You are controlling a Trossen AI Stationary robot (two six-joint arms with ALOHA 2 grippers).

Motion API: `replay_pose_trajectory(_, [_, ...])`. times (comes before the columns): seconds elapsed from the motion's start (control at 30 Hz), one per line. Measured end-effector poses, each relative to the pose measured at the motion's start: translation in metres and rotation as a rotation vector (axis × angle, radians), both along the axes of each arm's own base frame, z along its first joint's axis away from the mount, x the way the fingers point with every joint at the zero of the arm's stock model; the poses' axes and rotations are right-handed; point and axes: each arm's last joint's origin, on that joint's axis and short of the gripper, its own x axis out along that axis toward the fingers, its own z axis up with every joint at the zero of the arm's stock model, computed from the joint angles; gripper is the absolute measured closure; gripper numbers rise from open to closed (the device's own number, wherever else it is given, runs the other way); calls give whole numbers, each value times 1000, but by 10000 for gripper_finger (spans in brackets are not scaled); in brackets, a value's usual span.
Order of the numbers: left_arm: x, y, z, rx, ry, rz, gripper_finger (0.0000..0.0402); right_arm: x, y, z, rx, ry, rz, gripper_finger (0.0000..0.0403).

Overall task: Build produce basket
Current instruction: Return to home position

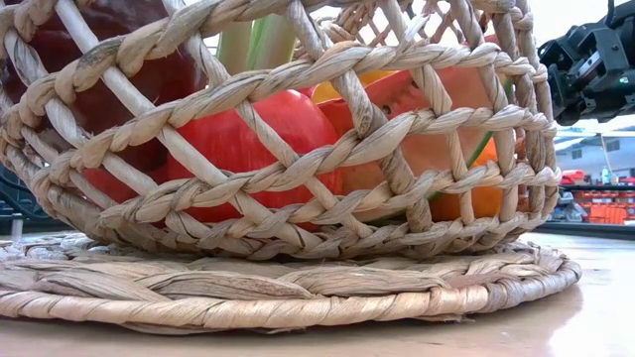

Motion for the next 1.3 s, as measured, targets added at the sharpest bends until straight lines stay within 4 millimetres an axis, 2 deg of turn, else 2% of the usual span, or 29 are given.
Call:
replay_pose_trajectory(0.77, [0,0,0,0,0,0,365,0,0,0,0,0,0,391])
replay_pose_trajectory(1.3, [0,0,0,0,0,0,376,0,0,0,0,0,0,390])
